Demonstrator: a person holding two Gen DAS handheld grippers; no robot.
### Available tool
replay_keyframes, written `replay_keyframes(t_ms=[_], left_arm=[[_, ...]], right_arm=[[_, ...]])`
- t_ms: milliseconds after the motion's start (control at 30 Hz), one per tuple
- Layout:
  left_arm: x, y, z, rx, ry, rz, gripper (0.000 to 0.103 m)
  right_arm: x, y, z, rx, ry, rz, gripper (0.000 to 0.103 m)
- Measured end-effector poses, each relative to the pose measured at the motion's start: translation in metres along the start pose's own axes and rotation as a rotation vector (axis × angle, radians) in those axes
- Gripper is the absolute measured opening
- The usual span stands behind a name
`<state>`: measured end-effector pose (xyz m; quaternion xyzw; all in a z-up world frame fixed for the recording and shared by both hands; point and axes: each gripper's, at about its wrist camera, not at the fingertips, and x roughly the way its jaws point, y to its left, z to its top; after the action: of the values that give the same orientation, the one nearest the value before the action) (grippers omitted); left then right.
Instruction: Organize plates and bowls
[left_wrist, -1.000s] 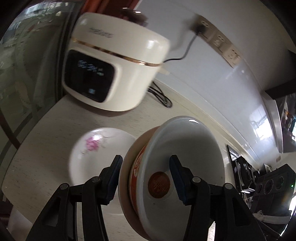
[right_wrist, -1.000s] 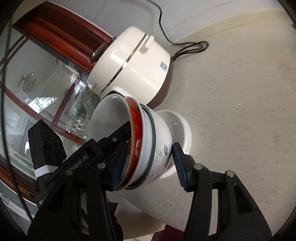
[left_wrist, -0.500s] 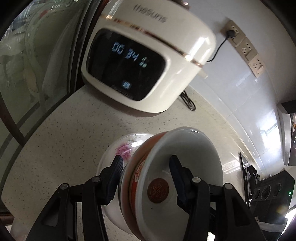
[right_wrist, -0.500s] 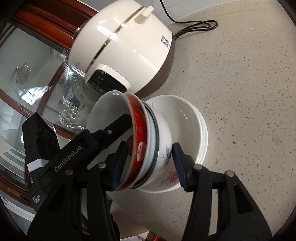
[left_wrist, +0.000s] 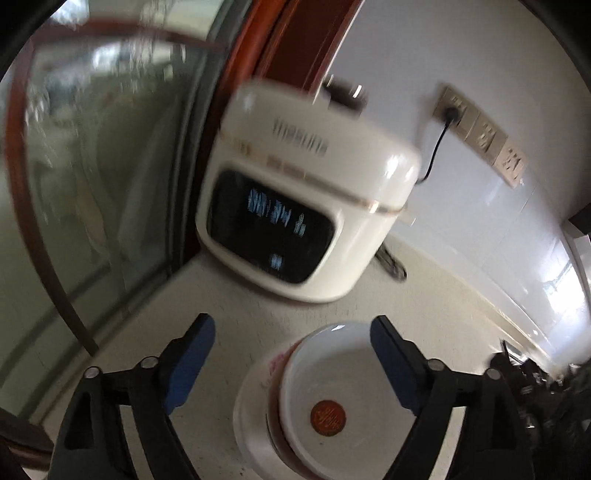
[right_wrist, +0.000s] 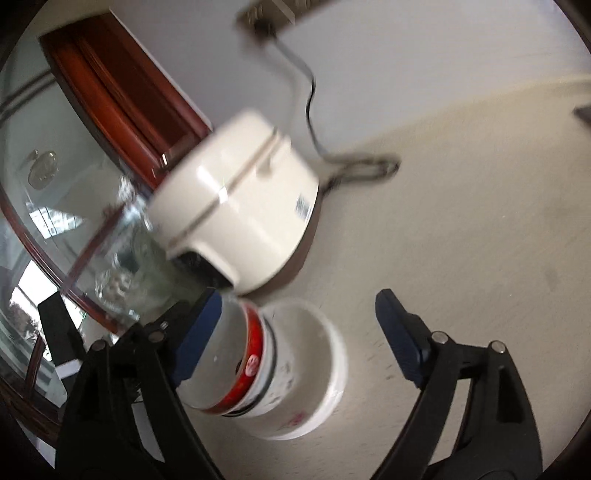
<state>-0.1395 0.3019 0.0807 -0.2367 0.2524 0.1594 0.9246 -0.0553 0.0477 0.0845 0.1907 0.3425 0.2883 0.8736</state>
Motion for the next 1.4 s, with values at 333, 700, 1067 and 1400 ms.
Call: replay_keyframes(t_ms=[333, 700, 1067, 1400], left_arm=[[-0.088, -0.070, -0.059, 0.304, -0.263, 0.056, 0.103], [-0.123, -0.051, -0.140, 0.311, -0.281, 0.222, 0.103], [-0.126, -0.040, -0.151, 0.295, -0.248, 0.230, 0.103], [-0.127, -0.045, -0.153, 0.313, -0.250, 0.224, 0.103]], right_arm=[[-0.106, 0.020, -0.046, -0.363, -0.199, -0.155, 0.103], [-0.133, -0.001, -0.114, -0.453, -0.161, -0.295, 0.103], [-0.143, 0.007, -0.131, -0.505, -0.175, -0.272, 0.103], [-0.143, 0.006, -0.133, -0.505, -0.168, -0.255, 0.103]])
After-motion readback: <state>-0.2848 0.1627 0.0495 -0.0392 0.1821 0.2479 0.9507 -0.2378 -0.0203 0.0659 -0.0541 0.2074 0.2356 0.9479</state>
